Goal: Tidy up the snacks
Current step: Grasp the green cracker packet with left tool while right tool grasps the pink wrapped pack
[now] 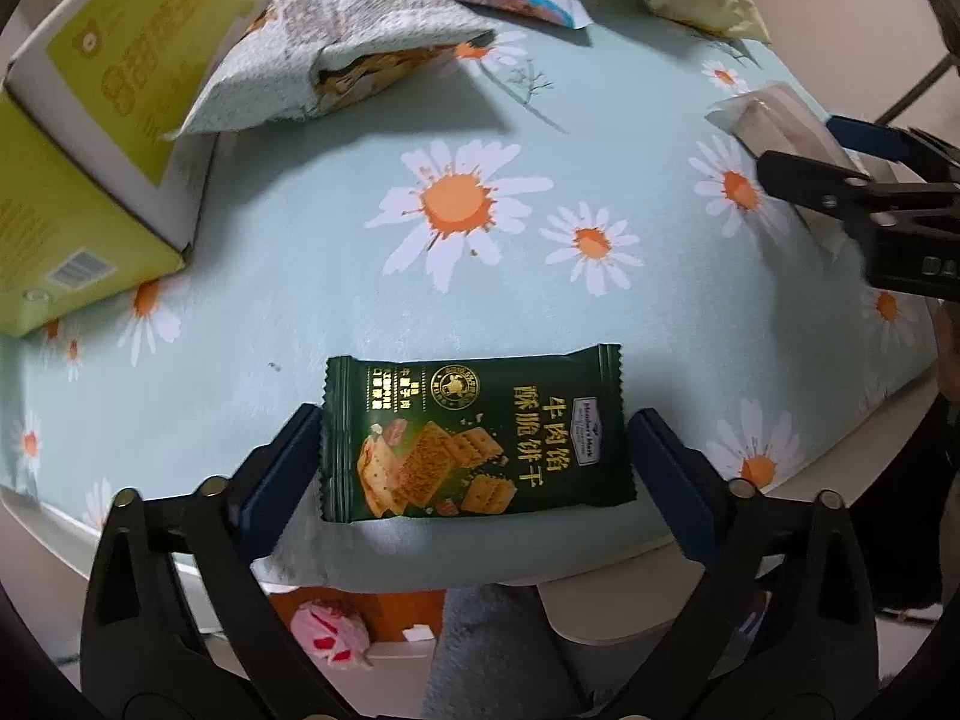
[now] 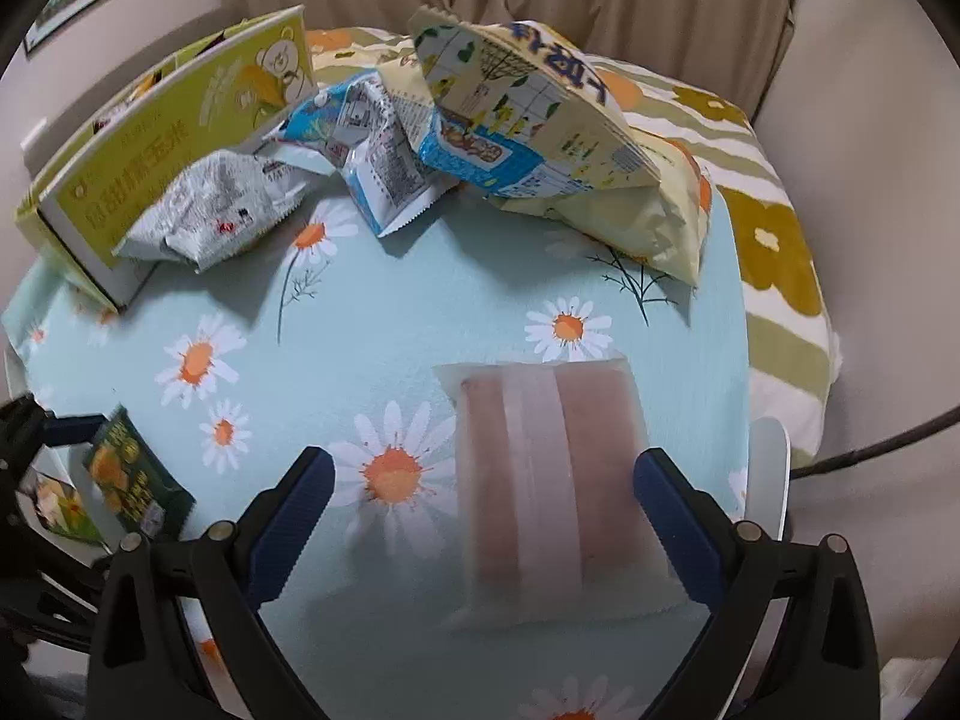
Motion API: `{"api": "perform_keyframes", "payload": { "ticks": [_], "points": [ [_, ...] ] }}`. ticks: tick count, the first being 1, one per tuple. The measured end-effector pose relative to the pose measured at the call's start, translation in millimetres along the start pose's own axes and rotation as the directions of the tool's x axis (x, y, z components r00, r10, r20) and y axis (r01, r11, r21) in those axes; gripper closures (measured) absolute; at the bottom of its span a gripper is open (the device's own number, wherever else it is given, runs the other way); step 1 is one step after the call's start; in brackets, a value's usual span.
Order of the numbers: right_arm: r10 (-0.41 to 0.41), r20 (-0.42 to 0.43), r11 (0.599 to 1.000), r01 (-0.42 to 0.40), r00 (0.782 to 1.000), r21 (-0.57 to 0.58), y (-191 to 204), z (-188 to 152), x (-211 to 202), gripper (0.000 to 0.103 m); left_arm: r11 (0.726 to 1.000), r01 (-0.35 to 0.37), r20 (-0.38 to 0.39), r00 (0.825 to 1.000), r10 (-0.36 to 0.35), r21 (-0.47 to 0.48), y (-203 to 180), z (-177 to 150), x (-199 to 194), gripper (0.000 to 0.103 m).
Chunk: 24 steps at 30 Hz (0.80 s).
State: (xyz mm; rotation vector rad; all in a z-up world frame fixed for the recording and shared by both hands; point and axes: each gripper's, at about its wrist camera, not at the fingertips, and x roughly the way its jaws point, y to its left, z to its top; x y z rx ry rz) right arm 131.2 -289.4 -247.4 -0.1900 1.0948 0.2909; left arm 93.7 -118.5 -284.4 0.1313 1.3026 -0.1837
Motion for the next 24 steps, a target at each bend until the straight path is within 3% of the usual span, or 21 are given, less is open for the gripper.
{"api": "perform_keyframes", "payload": {
  "ticks": [7,11,17,20,22,24],
  "points": [
    [-0.013,-0.005,1.0,0.013,1.0,-0.008,-5,1,10,0.004,0.999,0.008,0.003,1.0,-0.008,0.04,-8,5,-7,0.022],
    [-0.039,-0.014,0.999,0.038,0.999,-0.032,-3,1,13,0.009,0.999,0.013,0.016,1.0,-0.013,0.042,-6,10,-13,0.038],
    [-0.039,-0.025,0.999,0.039,0.999,-0.029,-8,2,16,0.017,0.999,0.015,0.018,1.0,-0.016,0.04,-2,11,-4,0.039],
    [-0.056,-0.029,0.998,0.055,0.998,-0.037,-10,3,20,0.027,0.999,0.021,0.019,1.0,-0.021,0.036,-3,10,-2,0.039],
    [-0.039,-0.024,0.999,0.039,0.999,-0.017,-15,3,20,0.042,0.999,0.023,0.019,1.0,-0.023,0.031,-2,11,-1,0.039],
    [-0.029,-0.028,0.999,0.029,0.999,-0.013,-17,4,22,0.042,0.999,0.024,0.022,0.999,-0.025,0.023,4,9,-3,0.039]
  ]
}}
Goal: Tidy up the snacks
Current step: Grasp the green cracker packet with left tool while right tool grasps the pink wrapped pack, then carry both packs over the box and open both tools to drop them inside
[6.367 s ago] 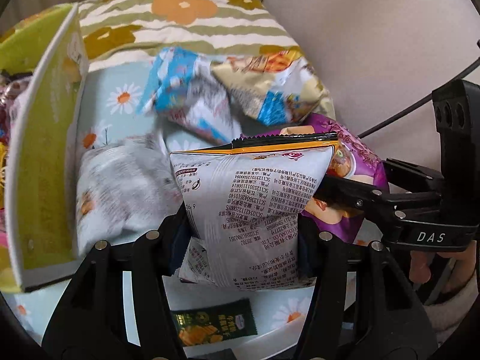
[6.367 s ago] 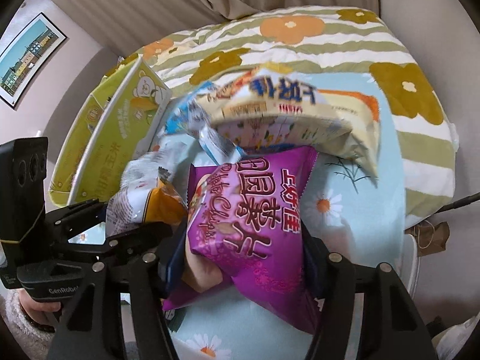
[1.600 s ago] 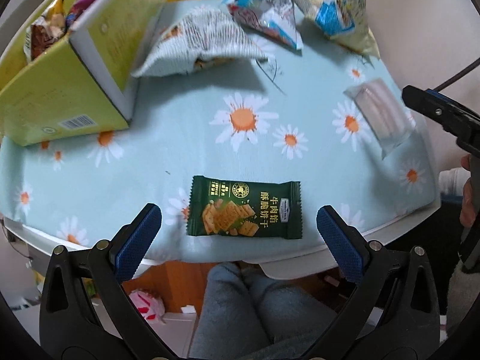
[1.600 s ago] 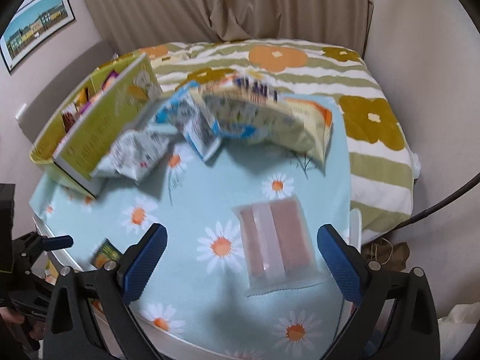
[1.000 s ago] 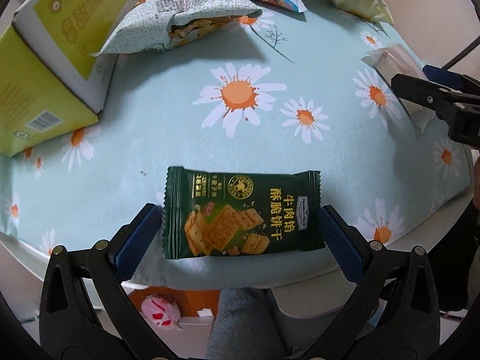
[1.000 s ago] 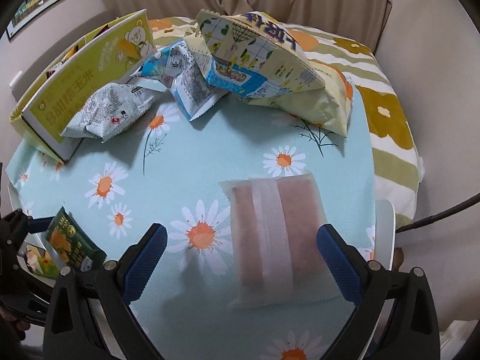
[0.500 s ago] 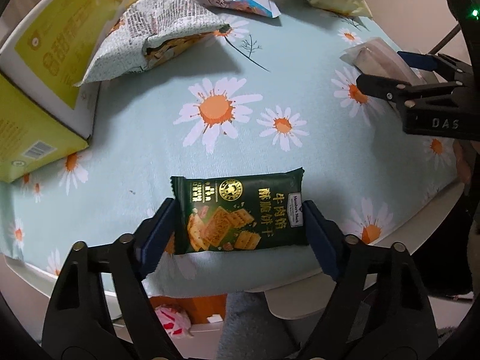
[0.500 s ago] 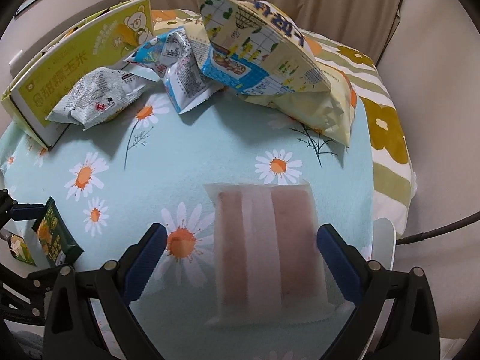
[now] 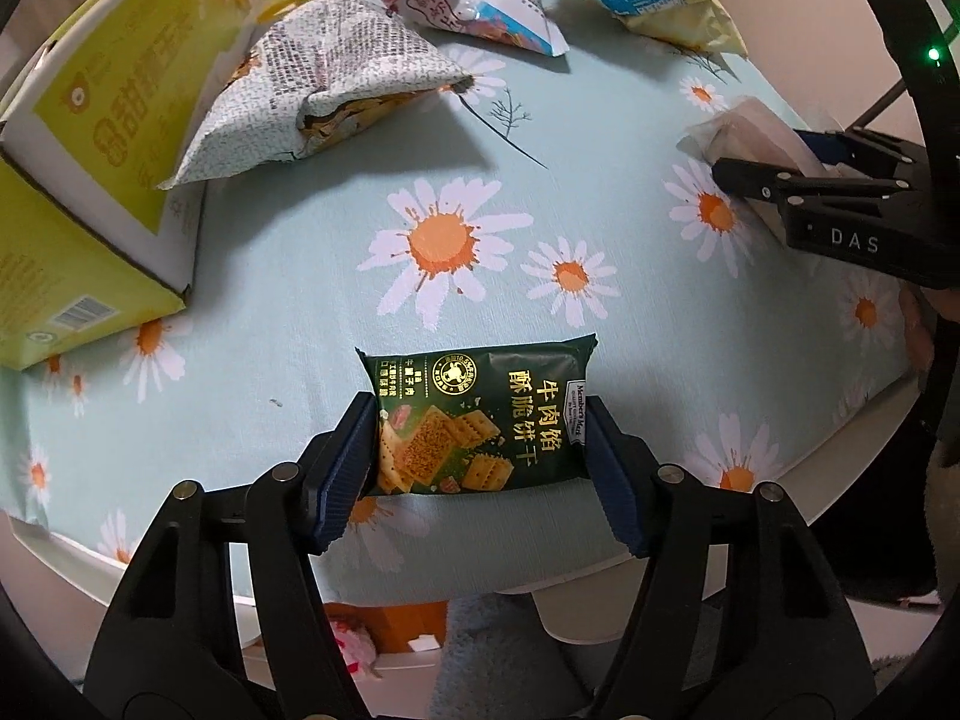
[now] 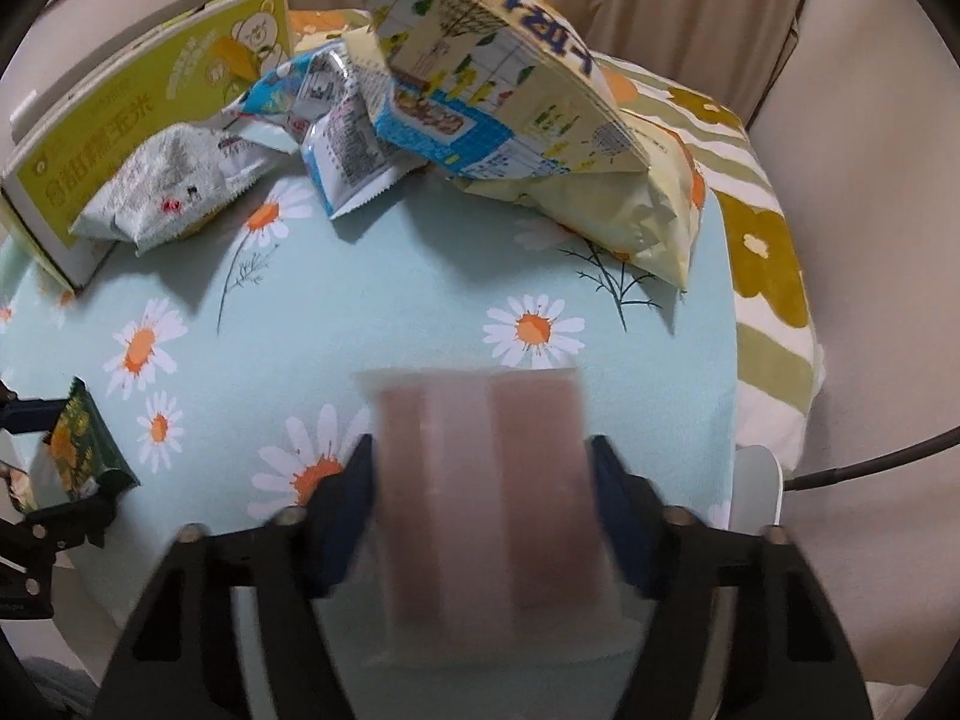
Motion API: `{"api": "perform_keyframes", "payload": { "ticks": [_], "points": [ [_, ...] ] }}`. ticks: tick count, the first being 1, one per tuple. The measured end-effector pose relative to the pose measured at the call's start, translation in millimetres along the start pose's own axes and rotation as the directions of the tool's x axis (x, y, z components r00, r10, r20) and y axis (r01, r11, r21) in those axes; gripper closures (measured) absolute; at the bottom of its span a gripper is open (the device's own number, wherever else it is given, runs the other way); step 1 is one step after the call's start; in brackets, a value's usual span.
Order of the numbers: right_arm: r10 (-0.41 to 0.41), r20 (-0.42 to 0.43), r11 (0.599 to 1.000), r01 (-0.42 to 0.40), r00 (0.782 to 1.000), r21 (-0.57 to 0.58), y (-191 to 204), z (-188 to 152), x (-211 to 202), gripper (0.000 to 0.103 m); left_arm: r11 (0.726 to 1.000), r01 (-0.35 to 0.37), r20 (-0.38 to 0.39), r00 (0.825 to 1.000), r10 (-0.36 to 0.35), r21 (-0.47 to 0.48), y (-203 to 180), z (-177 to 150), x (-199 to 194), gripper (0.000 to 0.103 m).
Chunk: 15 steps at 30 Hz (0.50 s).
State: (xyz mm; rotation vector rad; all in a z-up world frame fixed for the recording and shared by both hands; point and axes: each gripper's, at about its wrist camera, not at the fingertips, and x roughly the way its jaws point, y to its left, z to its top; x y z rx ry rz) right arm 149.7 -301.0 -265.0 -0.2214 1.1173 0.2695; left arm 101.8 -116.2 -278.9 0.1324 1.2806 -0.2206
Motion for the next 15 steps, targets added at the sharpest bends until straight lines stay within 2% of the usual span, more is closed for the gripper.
{"api": "perform_keyframes", "payload": {
  "ticks": [9,15],
  "points": [
    [0.007,0.011,1.0,-0.007,1.0,0.004,7,0,-7,0.045,1.0,-0.001,0.018,1.0,0.002,-0.025,9,7,-6,0.04],
    [0.028,0.053,0.999,-0.03,0.998,0.028,13,5,-29,0.046,0.999,-0.004,0.061,0.998,0.006,-0.034,11,14,-25,0.04]
  ]
}}
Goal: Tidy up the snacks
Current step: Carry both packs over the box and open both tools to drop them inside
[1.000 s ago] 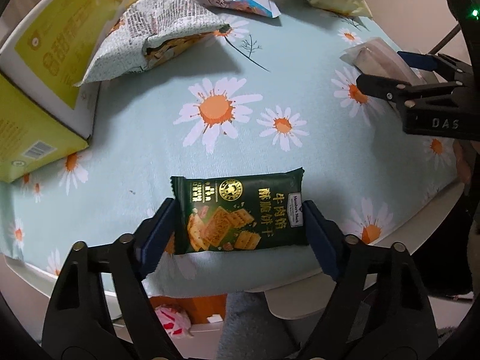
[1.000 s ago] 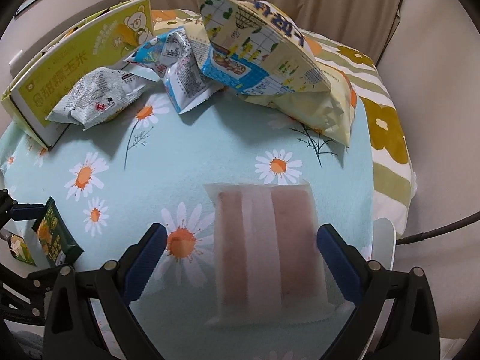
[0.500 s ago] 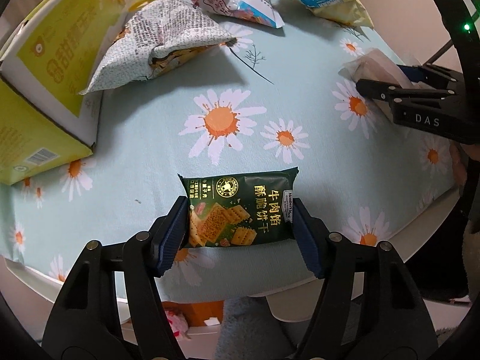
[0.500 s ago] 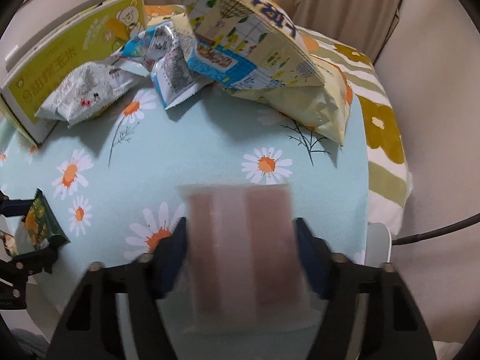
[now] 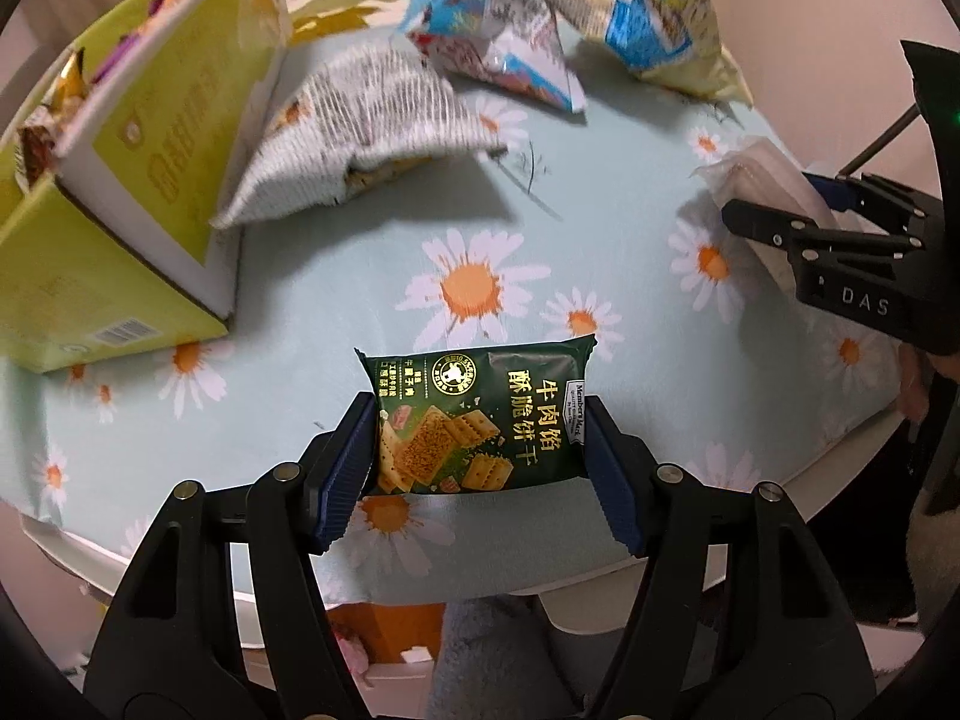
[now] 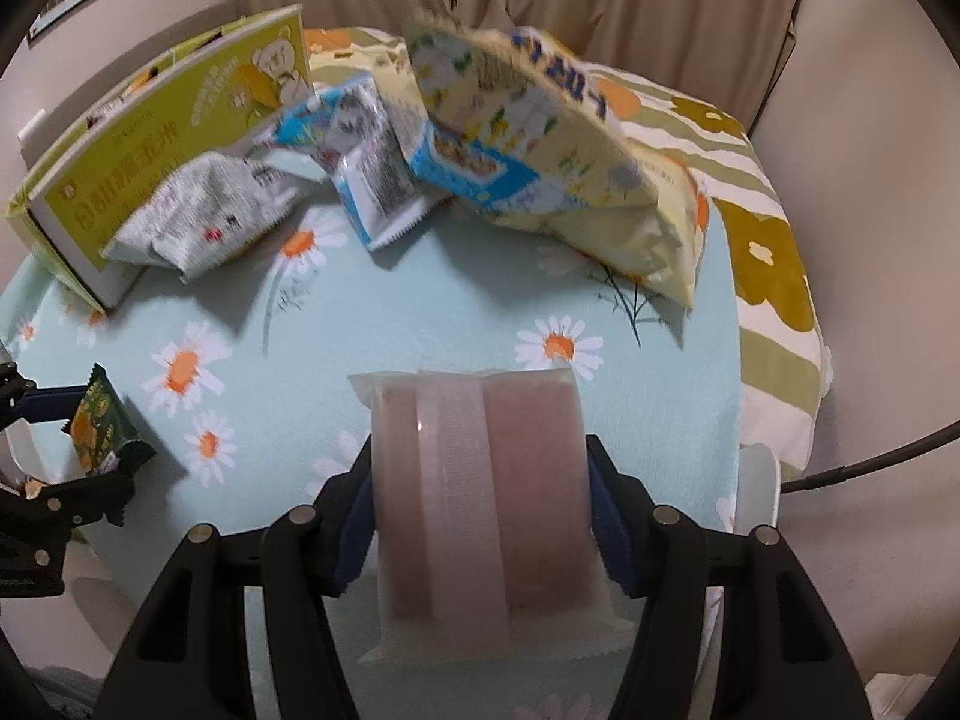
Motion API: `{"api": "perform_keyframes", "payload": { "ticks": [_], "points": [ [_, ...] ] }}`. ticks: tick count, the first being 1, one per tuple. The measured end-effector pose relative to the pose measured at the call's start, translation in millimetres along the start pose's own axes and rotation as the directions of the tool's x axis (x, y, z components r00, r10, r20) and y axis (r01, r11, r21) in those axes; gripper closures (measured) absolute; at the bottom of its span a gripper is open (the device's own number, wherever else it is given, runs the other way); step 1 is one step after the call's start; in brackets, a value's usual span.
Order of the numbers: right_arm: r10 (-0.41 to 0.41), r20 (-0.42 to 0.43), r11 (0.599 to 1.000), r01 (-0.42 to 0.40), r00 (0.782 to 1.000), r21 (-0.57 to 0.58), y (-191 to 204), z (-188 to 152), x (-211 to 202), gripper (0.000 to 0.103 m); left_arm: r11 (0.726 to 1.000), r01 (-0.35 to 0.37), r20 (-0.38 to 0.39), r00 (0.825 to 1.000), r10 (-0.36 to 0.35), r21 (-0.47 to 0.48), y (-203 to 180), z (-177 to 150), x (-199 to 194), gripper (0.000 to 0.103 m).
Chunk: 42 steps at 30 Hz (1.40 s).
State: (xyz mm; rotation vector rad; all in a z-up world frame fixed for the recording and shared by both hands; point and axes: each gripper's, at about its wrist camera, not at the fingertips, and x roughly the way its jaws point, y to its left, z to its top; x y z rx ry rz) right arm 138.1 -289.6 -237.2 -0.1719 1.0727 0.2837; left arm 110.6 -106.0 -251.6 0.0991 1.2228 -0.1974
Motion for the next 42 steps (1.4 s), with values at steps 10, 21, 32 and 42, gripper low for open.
{"api": "perform_keyframes", "payload": {
  "ticks": [10,21,32,42],
  "points": [
    [0.059,0.102,0.998,-0.056,0.993,-0.034,29,36,-63,0.046,0.999,0.005,0.175,0.985,0.003,-0.047,14,32,-76,0.04],
    [0.197,0.203,0.978,-0.177,0.959,-0.112,110,117,-109,0.046,0.991,-0.027,0.34,0.938,0.071,-0.132,97,79,-156,0.04],
    [0.28,0.169,0.96,-0.279,0.945,-0.03,206,195,-73,0.046,0.988,-0.087,0.287,0.95,0.122,-0.131,233,116,-139,0.04],
    [0.249,0.109,0.964,-0.257,0.962,0.067,244,207,-37,0.046,0.993,-0.072,0.188,0.978,0.087,-0.089,287,115,-87,0.009]
  ]
}}
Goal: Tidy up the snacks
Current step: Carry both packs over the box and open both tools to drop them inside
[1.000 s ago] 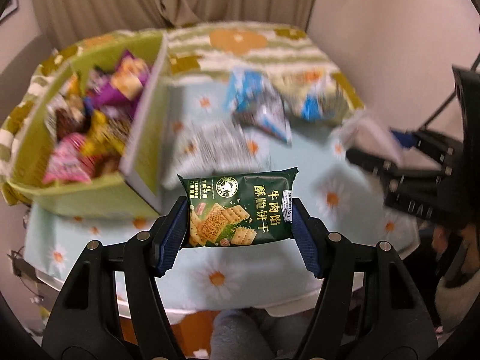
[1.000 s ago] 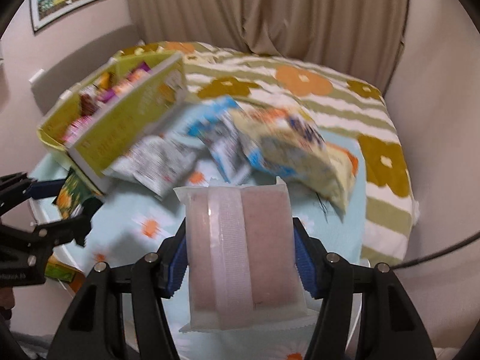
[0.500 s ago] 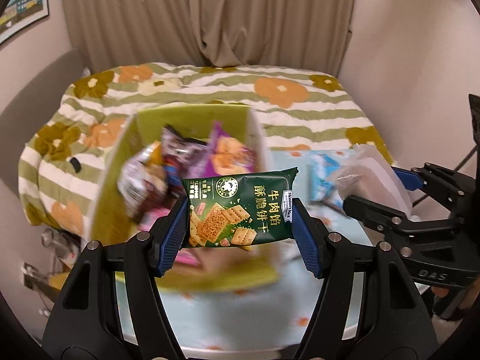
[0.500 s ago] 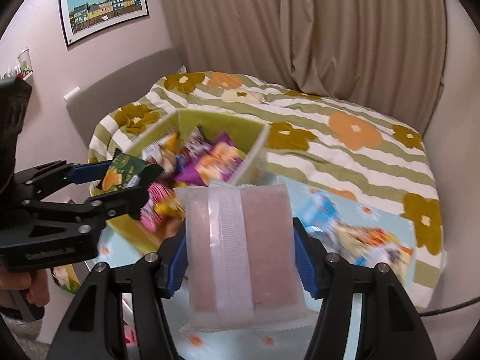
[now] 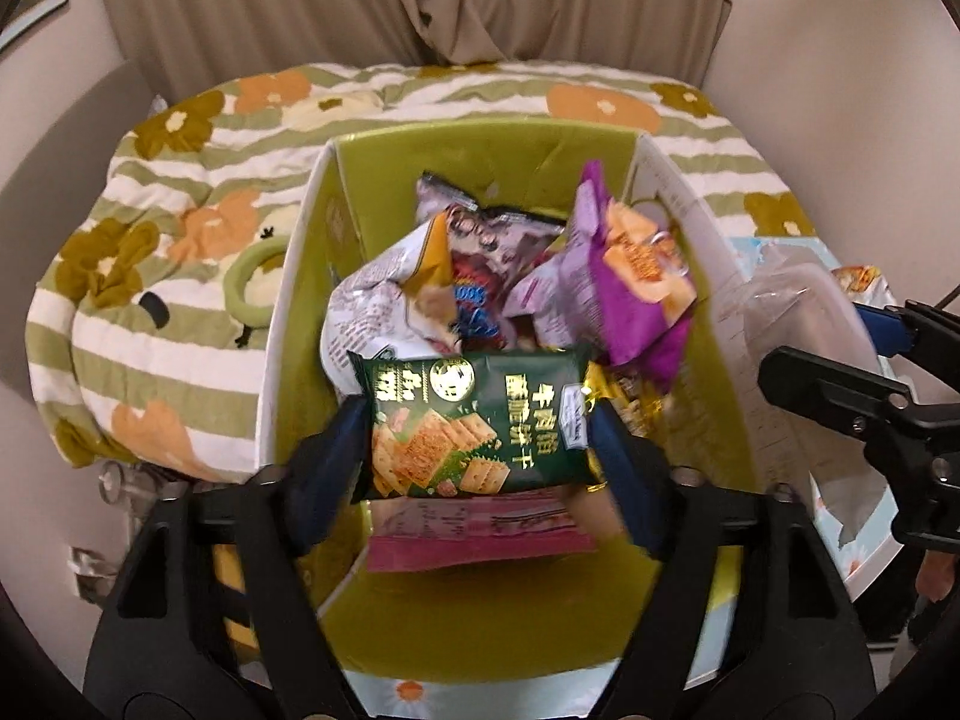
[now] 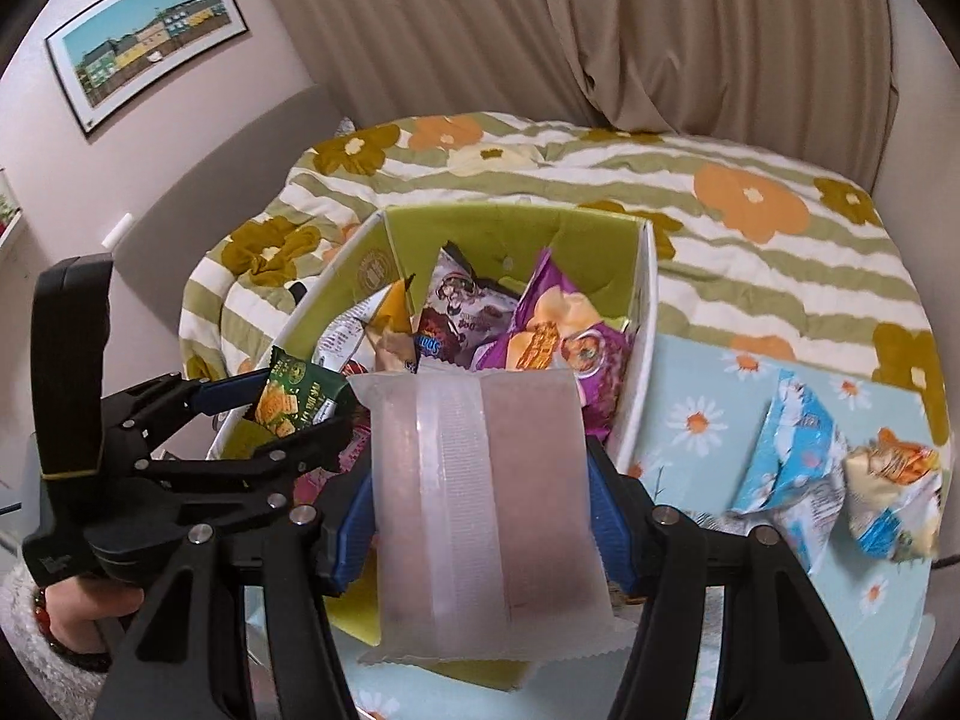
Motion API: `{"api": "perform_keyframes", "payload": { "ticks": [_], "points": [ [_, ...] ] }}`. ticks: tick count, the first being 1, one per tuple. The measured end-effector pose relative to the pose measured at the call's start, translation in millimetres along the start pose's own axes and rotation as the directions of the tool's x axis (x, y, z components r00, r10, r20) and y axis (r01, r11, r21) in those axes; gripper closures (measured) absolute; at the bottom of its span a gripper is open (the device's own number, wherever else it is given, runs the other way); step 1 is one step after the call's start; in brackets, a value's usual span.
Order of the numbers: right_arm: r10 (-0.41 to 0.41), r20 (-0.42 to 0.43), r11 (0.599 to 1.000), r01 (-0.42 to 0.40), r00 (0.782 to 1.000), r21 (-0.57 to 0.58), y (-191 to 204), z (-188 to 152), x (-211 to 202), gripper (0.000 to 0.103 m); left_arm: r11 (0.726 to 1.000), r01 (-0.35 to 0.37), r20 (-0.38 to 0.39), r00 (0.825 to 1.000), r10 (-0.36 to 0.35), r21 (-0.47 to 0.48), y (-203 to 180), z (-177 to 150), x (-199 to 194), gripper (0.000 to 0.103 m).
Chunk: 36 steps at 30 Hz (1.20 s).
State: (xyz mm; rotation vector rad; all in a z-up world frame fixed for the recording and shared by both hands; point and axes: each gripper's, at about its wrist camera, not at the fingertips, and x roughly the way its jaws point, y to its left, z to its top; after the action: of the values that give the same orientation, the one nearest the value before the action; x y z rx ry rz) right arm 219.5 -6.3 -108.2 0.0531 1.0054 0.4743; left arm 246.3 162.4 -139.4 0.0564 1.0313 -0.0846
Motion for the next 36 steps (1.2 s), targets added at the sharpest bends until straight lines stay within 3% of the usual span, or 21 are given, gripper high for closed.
{"api": "perform_keyframes", "payload": {
  "ticks": [2,10,22,24,25,27,36],
  "points": [
    [-0.012,-0.007,1.0,0.012,1.0,0.012,0,-1,3,0.046,1.0,0.015,-0.001,1.0,-0.015,-0.005,6,-4,2,0.0],
    [-0.039,-0.033,0.999,0.039,0.999,0.013,6,-8,6,0.046,0.999,0.029,0.001,1.0,-0.029,0.021,22,-17,-17,0.0],
    [-0.012,-0.066,1.0,0.013,0.998,0.011,26,-13,40,0.043,1.0,0.002,0.005,1.0,-0.002,-0.029,52,-36,-33,0.0],
    [0.012,-0.057,0.999,-0.011,0.998,0.031,24,-17,39,0.035,1.0,-0.001,0.003,1.0,0.001,-0.026,53,-38,-32,0.0],
    [0.009,-0.052,0.999,-0.007,0.999,0.04,22,-19,38,0.019,1.0,-0.003,0.0,1.0,0.003,-0.023,54,-41,-31,0.0],
    [0.001,-0.047,0.999,0.002,0.999,0.054,20,-25,36,0.005,1.0,-0.004,-0.01,1.0,0.003,-0.02,52,-44,-27,0.0],
    [-0.034,-0.036,0.998,0.036,0.999,0.046,21,-36,22,0.005,1.0,0.018,-0.01,1.0,-0.018,-0.013,46,-47,-28,0.0]
  ]
}}
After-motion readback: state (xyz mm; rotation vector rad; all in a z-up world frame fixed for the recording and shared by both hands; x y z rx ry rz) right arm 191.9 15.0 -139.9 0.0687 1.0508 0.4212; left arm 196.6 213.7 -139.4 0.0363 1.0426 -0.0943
